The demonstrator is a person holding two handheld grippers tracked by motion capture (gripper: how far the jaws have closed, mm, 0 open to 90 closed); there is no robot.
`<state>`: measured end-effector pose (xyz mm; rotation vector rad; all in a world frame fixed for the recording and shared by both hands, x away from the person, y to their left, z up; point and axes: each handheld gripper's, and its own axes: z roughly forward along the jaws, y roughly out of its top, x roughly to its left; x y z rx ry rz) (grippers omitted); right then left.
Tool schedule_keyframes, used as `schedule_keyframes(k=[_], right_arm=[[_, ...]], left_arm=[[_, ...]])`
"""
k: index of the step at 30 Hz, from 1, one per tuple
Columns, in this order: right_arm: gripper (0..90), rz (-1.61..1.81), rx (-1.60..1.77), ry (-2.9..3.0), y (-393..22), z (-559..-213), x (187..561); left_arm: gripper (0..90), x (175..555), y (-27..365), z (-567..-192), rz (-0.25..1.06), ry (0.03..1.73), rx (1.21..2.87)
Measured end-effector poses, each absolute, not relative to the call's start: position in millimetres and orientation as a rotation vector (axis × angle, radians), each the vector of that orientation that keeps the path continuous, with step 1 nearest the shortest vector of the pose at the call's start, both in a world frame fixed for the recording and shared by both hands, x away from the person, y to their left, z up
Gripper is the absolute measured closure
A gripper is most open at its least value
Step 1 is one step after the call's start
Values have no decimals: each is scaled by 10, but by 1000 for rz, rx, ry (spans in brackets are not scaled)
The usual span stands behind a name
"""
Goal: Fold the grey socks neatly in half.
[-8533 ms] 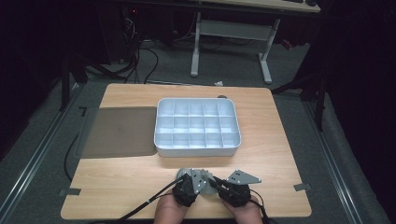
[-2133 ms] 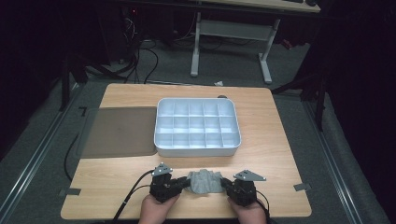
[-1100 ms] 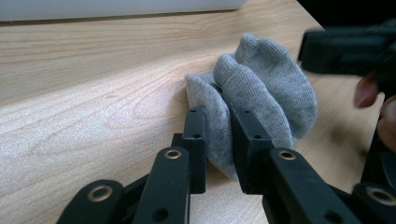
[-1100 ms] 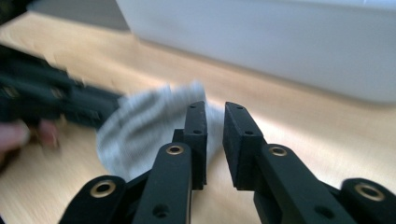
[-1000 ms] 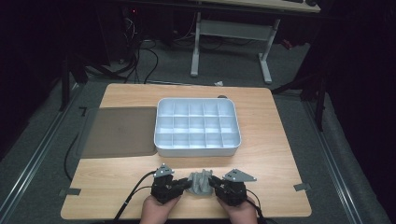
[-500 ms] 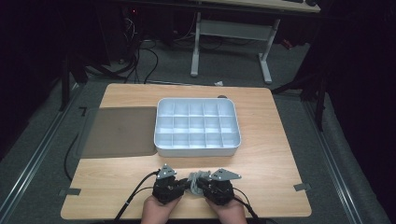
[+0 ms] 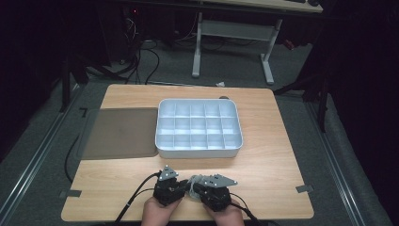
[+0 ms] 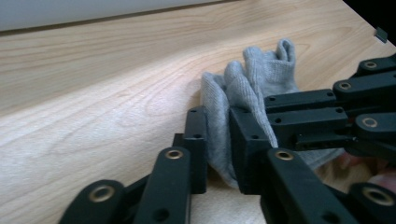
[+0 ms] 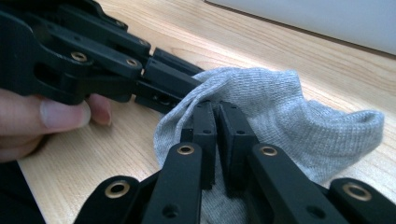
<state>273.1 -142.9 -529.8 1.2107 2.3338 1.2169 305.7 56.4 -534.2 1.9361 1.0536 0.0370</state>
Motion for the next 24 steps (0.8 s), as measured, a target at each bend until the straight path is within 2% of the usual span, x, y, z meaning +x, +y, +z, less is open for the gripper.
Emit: schedule_keyframes(k=[4, 8, 12, 20, 24], right_arm=[[871, 1209, 1193, 2341, -1414, -5302, 2738], [875, 1207, 1181, 2342, -1405, -5307, 2738], [875, 1207, 1175, 2339, -1403, -5310, 2735], [872, 1216, 1187, 2338, -1414, -5309, 2731], [807, 1245, 1182, 2317, -1483, -5266, 2695]], left_arm=[[732, 3075, 651, -5272, 80, 1051, 1889], [830, 3046, 610, -5101, 152, 966, 1860], [868, 3044, 440, -5001, 172, 898, 1862], [900, 3155, 264, -5175, 186, 889, 1966], [900, 3171, 358, -5232, 192, 923, 1962]])
